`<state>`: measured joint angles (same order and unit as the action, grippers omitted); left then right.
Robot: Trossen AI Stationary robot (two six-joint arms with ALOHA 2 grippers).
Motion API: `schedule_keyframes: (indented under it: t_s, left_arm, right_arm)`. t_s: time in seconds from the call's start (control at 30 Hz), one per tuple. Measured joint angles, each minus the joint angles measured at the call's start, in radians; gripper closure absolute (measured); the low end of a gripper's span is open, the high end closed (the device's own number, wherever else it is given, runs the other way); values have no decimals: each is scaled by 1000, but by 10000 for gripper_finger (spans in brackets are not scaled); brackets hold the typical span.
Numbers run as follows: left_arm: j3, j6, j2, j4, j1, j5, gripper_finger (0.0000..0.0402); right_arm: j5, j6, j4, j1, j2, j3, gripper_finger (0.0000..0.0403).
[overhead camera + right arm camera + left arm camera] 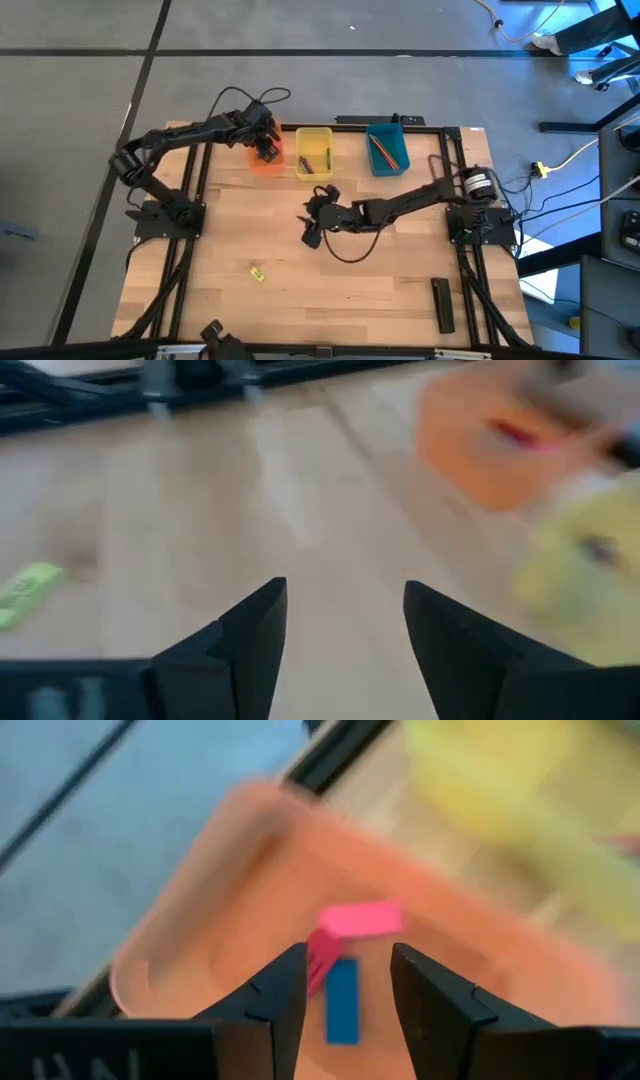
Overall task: Sort crayons/erasers/pens/pencils in bins
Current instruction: Put the yellow eraser into the orange bin
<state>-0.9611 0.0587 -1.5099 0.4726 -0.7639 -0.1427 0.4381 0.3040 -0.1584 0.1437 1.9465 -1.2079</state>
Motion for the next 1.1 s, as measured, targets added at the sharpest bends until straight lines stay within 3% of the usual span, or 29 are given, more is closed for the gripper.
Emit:
schedule_keyframes:
  t_s: [0.23, 0.4, 0.7, 0.9, 1.1]
  left_arm:
    - [-4, -57, 177, 39, 139, -2, 264]
    - [18, -113, 305, 39, 308, -4, 265]
    - [170, -192, 431, -41, 605, -151, 266]
    - [294, -290, 444, -90, 703, -188, 266]
    - [361, -354, 443, -89, 739, -215, 266]
  right_arm:
    - [-202, -87, -312, 1, 125, -1, 196]
    - [-239, -181, -459, 4, 235, -44, 196]
    - [-307, -289, -372, 48, 451, -304, 196]
    - [-366, -290, -251, 51, 554, -456, 196]
    - [-553, -309, -227, 51, 610, -546, 196]
